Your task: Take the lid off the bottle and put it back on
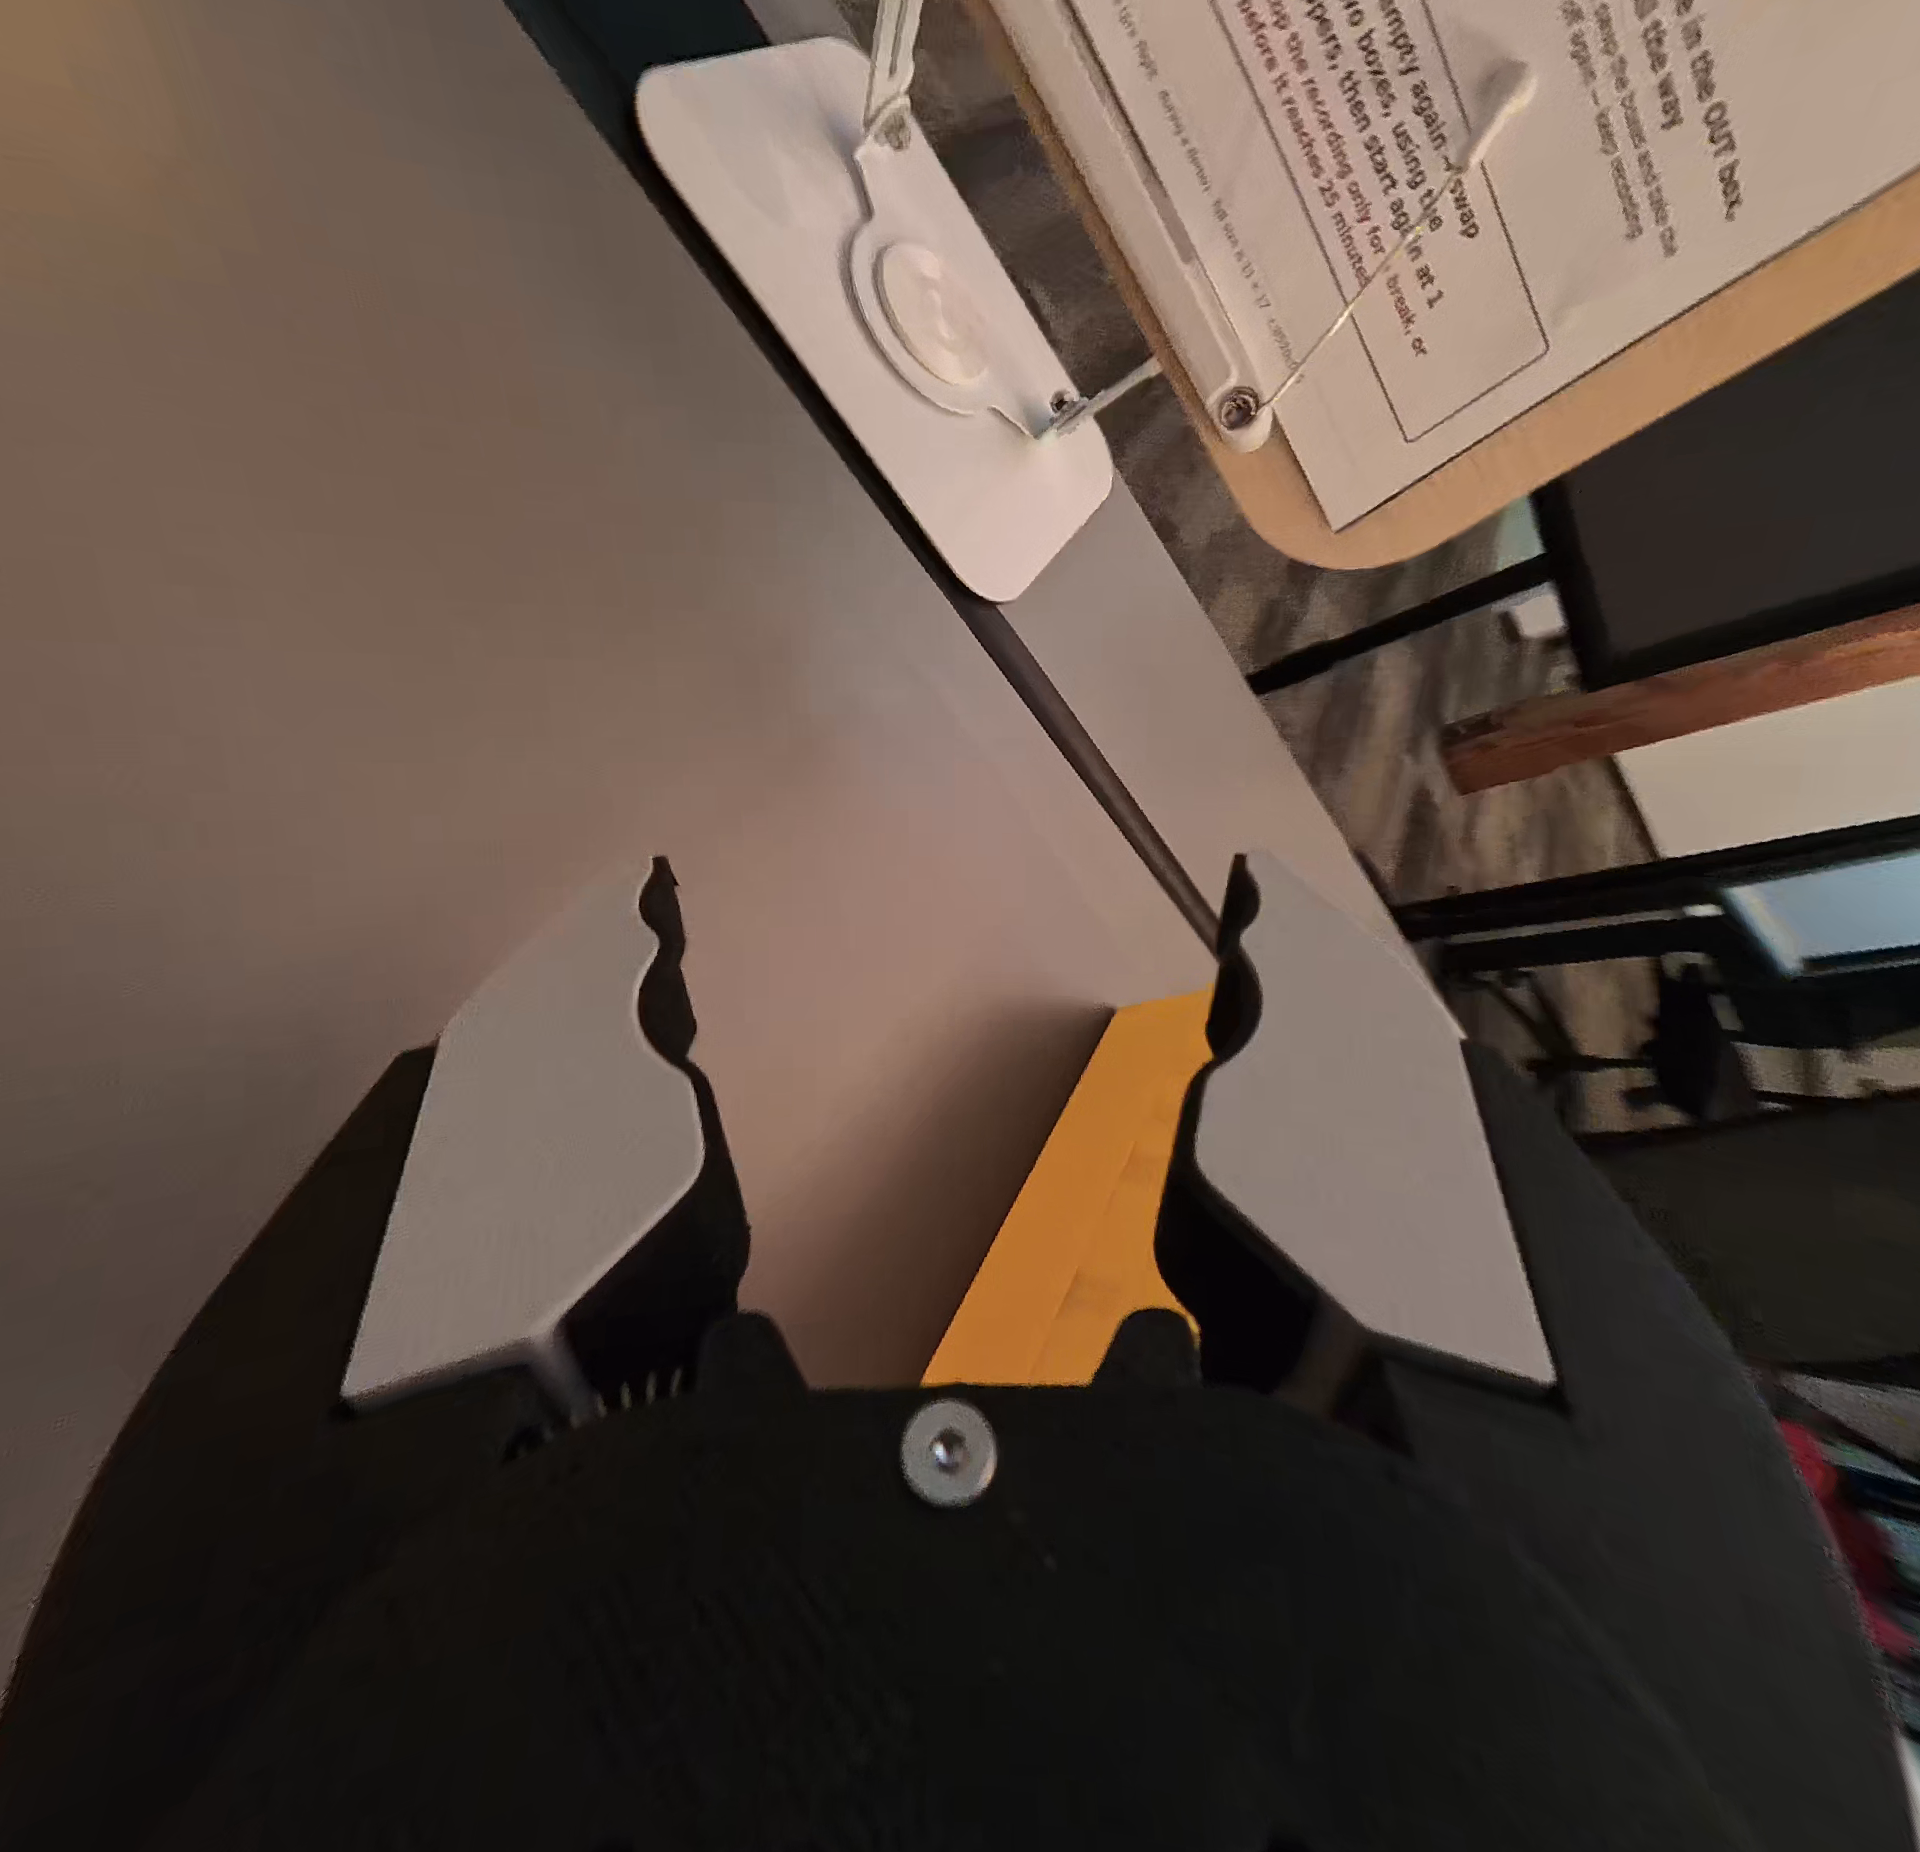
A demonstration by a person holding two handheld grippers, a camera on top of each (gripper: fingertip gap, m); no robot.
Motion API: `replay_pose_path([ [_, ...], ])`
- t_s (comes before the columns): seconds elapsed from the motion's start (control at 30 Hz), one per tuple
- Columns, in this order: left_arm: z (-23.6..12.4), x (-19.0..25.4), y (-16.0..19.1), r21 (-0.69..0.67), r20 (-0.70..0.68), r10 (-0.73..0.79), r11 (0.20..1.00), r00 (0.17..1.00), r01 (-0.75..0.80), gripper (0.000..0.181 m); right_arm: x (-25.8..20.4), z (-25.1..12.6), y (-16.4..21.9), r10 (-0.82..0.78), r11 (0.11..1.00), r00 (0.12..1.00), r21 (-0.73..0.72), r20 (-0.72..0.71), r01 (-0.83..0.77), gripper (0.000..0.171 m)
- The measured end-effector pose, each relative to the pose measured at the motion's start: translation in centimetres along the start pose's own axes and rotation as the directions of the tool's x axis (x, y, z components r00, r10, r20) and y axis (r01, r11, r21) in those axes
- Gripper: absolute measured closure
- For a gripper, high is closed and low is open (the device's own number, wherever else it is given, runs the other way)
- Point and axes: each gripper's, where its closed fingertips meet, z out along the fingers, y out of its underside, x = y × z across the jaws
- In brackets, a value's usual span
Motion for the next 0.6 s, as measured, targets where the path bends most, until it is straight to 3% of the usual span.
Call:
replay_pose_path([
  [0.1,-3.1,-5.2,6.9,-0.289,0.044,-0.298,0.910,0.954,0.297,0.119,2.3,-2.4,-0.9,0.130,0.986,0.988,0.090,0.084,-0.138,0.076],
  [0.23,-6.3,-13.7,15.1,-0.387,0.417,-0.353,0.765,0.837,0.515,0.129,6.6,-5.6,-0.9,0.240,0.952,0.968,0.178,0.072,-0.249,0.079],
  [0.37,-5.9,-14.4,22.8,-0.508,0.505,-0.456,0.530,0.733,0.679,0.102,8.9,-6.6,0.3,0.262,0.950,0.965,0.176,0.008,-0.259,0.079],
  [0.47,-5.0,-14.9,27.2,-0.500,0.600,-0.516,0.355,0.611,0.790,0.069,8.9,-6.5,0.5,0.262,0.951,0.965,0.166,0.011,-0.260,0.079],
  [0.53,-4.9,-14.5,29.5,-0.518,0.643,-0.514,0.255,0.568,0.816,0.062,8.7,-6.3,0.6,0.248,0.957,0.969,0.155,0.006,-0.246,0.078],
  [0.6,-5.0,-14.2,31.3,-0.558,0.675,-0.453,0.202,0.582,0.805,0.064,8.5,-5.9,0.7,0.231,0.964,0.973,0.139,-0.004,-0.228,0.078],
])
